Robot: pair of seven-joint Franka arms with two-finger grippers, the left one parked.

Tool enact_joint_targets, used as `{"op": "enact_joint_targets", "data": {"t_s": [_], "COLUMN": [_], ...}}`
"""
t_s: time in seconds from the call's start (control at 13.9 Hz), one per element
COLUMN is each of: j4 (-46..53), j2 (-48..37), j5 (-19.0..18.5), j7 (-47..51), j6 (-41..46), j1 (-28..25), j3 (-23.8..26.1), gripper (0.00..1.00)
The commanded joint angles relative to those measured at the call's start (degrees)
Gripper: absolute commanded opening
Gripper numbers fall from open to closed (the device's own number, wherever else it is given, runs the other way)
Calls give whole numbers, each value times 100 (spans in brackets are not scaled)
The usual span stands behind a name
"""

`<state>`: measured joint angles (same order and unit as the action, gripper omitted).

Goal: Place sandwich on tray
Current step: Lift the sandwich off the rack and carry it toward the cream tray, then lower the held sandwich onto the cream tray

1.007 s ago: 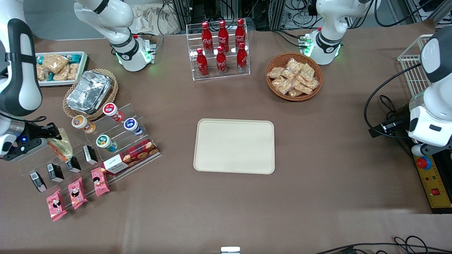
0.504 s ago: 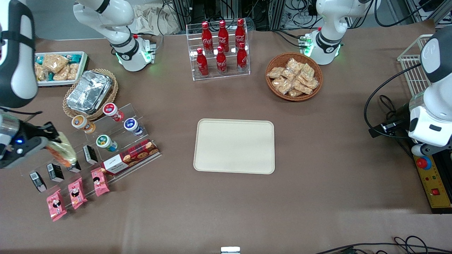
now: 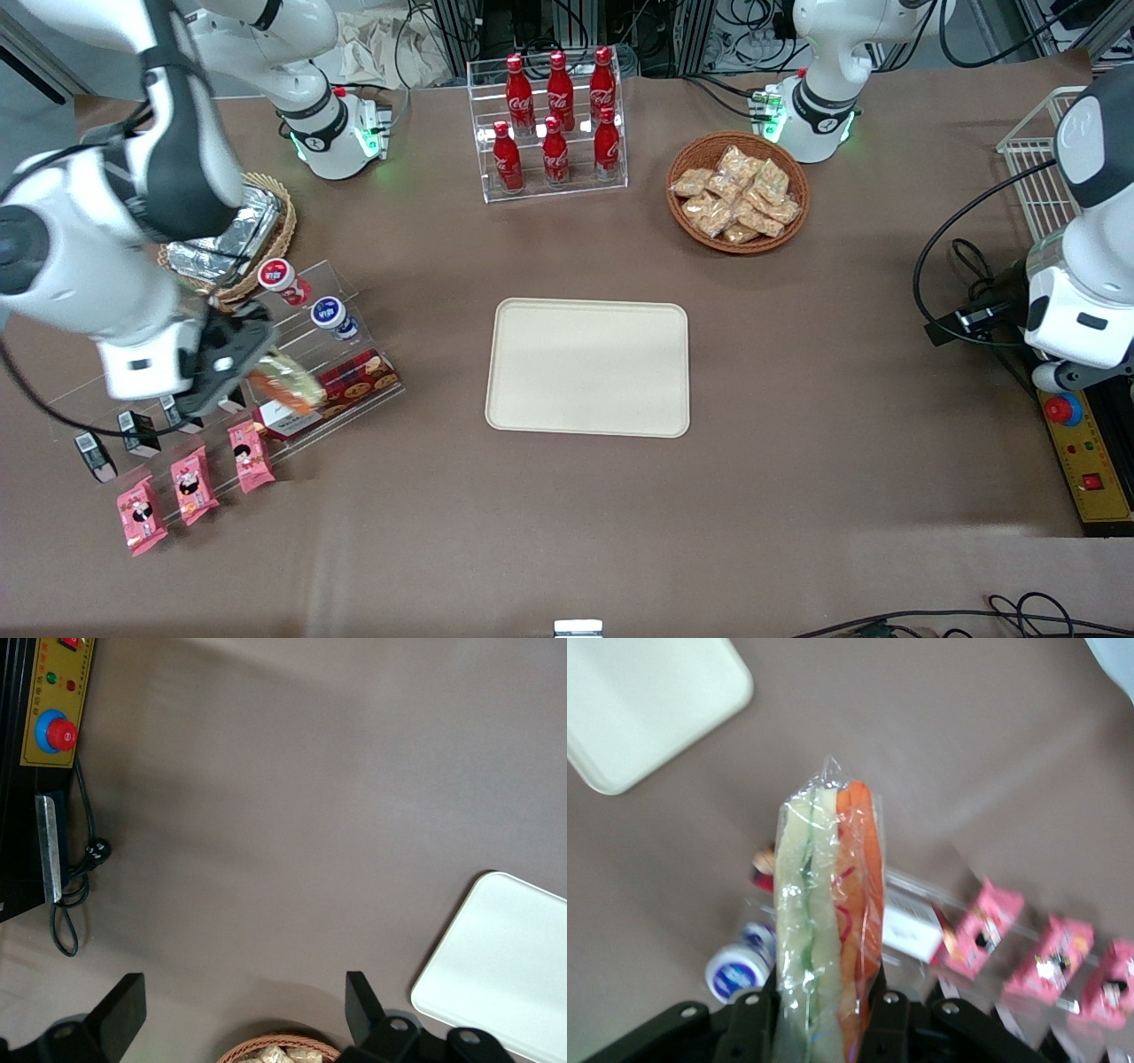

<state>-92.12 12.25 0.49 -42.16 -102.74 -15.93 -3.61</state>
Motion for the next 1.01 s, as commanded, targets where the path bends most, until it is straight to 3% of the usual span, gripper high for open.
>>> {"op": "enact_joint_targets", "data": {"t_s": [0.0,0.5,0.94], "j4": [221,247,247], "j2": [286,839,1595], "j5": [65,65,56], "j7": [-29,67,76], "j6": [-280,-1150,-2249], "j1": [-453,-1578,-2045], "j3": [-61,-70,-61], "gripper": [37,37,37]}}
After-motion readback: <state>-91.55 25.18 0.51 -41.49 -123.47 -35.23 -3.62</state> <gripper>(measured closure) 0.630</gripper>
